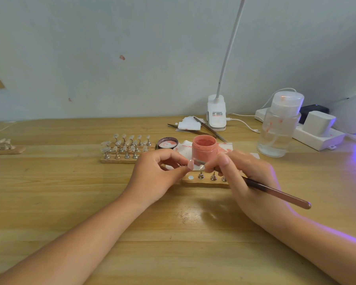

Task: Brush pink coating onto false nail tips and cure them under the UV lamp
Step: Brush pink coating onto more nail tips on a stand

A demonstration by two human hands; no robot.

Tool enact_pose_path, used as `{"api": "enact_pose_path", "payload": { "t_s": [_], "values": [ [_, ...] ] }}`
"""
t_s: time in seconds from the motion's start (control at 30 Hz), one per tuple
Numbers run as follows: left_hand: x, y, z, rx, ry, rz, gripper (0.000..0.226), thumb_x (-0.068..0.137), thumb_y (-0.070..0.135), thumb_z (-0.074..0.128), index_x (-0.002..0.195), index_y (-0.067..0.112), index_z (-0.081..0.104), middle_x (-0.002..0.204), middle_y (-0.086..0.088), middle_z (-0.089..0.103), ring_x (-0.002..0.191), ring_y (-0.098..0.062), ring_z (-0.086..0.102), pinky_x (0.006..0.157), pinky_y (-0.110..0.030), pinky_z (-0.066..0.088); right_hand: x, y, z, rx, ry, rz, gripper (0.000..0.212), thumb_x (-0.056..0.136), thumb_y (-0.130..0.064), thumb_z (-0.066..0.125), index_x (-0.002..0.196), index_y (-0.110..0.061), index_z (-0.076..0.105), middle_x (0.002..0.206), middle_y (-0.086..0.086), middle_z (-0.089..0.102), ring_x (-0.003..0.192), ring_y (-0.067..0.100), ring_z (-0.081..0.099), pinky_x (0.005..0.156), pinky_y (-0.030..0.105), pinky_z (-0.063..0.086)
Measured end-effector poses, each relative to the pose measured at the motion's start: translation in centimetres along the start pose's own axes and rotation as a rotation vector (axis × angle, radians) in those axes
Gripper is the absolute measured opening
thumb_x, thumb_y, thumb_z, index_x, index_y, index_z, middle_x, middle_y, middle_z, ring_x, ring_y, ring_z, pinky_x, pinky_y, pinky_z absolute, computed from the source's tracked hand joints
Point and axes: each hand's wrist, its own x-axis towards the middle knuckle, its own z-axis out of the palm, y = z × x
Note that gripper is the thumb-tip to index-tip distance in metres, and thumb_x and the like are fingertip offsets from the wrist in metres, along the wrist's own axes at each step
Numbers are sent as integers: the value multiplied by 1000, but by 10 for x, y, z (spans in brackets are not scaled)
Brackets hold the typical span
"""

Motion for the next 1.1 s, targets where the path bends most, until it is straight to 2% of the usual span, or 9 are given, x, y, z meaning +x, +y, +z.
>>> {"api": "enact_pose_path", "payload": {
  "t_s": [0.13,0.27,0.43,0.57,0.67,0.77,0.93,1.03,1.1],
  "values": [
    [1,0,0,-7,2,-5,11,58,36,73,60,26,68,62,10,67,54,-6,55,53,-16,43,-2,0,0,17,-20,-27,38,92,-38,38,66,-27,63,64,-21,59,66,-4,55,70,14,37],
    [1,-2,0,-6,4,-5,9,61,30,76,60,27,68,61,12,66,54,-5,55,51,-13,42,0,1,1,-5,-22,-22,39,91,-35,38,71,-18,68,70,-18,60,70,-6,54,69,9,36],
    [2,-3,0,12,13,-10,16,65,17,79,58,27,68,60,8,66,55,-7,56,52,-16,44,-1,1,0,6,-23,-48,42,93,-39,37,67,-23,66,66,-19,59,68,-4,55,70,14,38],
    [2,-4,-1,43,13,-2,14,66,11,78,61,21,69,66,-10,65,57,-12,54,53,-21,43,0,1,1,-16,-50,-32,38,91,-35,39,69,-24,68,68,-19,61,70,-5,55,70,13,38],
    [2,-3,-1,51,17,-10,16,67,9,77,61,21,69,67,-14,65,56,-11,52,52,-19,41,-2,1,0,-16,-47,-53,41,92,-34,37,65,-24,66,63,-18,60,66,-3,55,71,17,37],
    [2,-2,0,48,9,-8,12,67,8,77,63,17,70,69,-14,66,57,-11,52,53,-19,41,1,0,1,-72,-14,-60,40,91,-32,38,71,-19,70,69,-18,60,71,1,56,70,15,38],
    [2,-2,1,35,23,-17,17,68,8,77,60,20,68,67,-15,65,57,-13,52,54,-22,41,-1,0,1,-38,-23,-68,38,92,-32,38,65,-28,64,63,-22,56,65,-3,52,70,17,37],
    [2,-3,1,32,26,-16,14,67,11,77,61,20,69,67,-10,68,58,-14,55,55,-22,43,1,-1,1,-63,-16,-40,31,91,-35,38,71,-33,62,68,-26,56,70,-2,53,70,14,37],
    [2,-3,1,27,27,-23,15,67,13,77,60,23,69,66,-3,68,61,-16,57,58,-27,47,-1,0,2,-29,-38,-33,35,91,-35,38,66,-31,62,64,-20,59,66,-4,54,71,15,36]
  ]
}}
